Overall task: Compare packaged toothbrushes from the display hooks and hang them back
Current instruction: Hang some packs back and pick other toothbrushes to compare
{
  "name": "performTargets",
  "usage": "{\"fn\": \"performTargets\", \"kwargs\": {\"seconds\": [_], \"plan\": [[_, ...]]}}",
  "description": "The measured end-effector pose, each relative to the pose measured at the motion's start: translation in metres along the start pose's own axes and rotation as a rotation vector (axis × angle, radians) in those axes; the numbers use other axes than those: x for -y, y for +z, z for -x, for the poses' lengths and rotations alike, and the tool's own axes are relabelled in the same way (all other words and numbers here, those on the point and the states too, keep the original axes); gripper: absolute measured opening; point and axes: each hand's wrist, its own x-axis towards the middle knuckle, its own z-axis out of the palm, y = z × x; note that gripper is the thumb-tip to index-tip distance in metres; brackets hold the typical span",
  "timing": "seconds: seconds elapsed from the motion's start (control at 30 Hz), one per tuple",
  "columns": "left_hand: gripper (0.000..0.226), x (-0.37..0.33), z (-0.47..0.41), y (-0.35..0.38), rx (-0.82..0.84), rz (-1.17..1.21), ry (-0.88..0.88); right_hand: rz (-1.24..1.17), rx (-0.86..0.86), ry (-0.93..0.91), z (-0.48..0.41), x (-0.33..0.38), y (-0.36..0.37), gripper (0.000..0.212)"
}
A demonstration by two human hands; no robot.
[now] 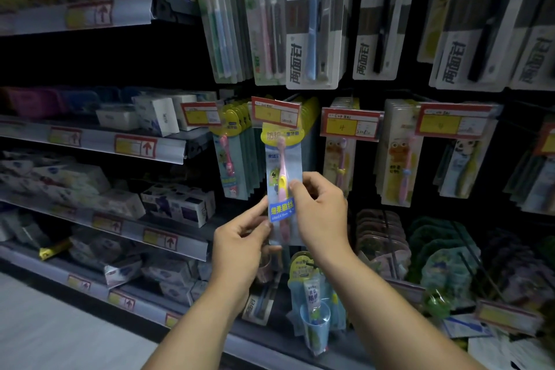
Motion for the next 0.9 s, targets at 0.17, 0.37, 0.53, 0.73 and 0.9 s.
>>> {"fn": "performTargets", "kwargs": {"seconds": [0.17,0.37,0.53,0.73,0.9], "plan": [[0.051,0.002,-0.005,-0.004,-0.003,0.02,-0.008,0.027,0.007,-0.004,-0.002,0.0,0.006,0.018],[0.05,0.005,-0.008,-0.002,0.011,0.001,0.009,-0.001,-0.003,0.008,0.0,0.0,0.007,0.016],[0.053,0.002,-0.005,0.003,0.003,-0.013,0.061,-0.023,-0.038,0.053,-0.001,0.004,0.001,0.024],[0.045,0.001,-0.004,0.007,0.018,-0.007,0.048,-0.025,0.037,0.12,-0.016,0.003,-0.008,0.023],[0.033,0.007,-0.014,0.008,0.021,0.004,-0.027,0.082,0.099,0.118,-0.018,0.002,-0.013,0.019]]}}
